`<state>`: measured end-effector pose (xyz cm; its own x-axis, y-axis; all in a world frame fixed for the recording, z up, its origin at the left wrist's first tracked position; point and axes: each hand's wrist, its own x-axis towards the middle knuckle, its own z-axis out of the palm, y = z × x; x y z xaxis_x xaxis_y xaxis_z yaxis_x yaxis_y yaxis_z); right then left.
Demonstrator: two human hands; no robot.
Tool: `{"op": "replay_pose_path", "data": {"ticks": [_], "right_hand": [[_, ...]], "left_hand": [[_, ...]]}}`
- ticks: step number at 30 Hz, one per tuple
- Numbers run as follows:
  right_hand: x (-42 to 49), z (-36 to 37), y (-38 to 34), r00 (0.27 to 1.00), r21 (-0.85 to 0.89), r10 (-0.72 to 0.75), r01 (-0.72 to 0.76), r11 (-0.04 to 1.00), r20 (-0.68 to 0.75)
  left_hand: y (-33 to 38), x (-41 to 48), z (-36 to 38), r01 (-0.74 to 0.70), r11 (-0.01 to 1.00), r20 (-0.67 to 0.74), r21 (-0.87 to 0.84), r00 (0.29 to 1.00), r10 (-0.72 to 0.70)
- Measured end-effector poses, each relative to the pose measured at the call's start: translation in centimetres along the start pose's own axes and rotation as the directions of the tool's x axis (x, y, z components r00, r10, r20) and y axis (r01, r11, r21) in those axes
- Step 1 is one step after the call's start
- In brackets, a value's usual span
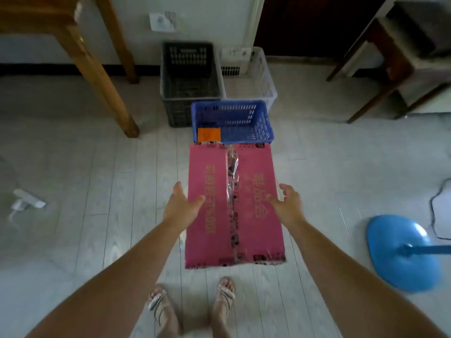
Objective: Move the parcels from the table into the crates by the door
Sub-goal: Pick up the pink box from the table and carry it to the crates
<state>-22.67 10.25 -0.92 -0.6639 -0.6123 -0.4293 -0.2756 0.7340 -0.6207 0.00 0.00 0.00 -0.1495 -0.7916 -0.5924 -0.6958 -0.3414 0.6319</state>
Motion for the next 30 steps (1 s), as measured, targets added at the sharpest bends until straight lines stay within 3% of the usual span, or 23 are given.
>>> {"op": "replay_pose_path", "data": {"ticks": [4, 8, 14, 21, 30], "right_hand": [[0.9, 1.4, 2.7, 0.986, 0.037, 0.143, -0.146, 0.989, 0.08], [1.1, 2.7, 4.3, 0.975, 0.114, 0.179, -0.194, 0.974, 0.131], [0.2, 2.8, 4.0, 0.976, 0.24, 0.17, -0.199, 0.95, 0.136], [-1.4, 1.9, -2.7, 0.986, 0.381, 0.0, -0.063, 0.923, 0.164], [-3.9, 2.4, -17.8, 0.94, 0.395, -0.313, 0.24, 0.887, 0.132]], "left_hand": [[-1.5, 1.6, 1.8, 0.104, 0.994, 0.051, -0.04, 0.994, -0.102], [-3.1, 2.1, 3.6, 0.186, 0.972, 0.112, -0.141, 0.979, -0.171], [-2.9, 1.4, 3.0, 0.14, 0.968, 0.093, -0.21, 0.988, -0.122], [-1.1, 0.4, -3.7, -0.014, 0.958, -0.076, -0.286, 0.997, -0.008], [1.7, -3.2, -17.4, -0.167, 0.886, -0.318, -0.433, 0.948, 0.023]]}}
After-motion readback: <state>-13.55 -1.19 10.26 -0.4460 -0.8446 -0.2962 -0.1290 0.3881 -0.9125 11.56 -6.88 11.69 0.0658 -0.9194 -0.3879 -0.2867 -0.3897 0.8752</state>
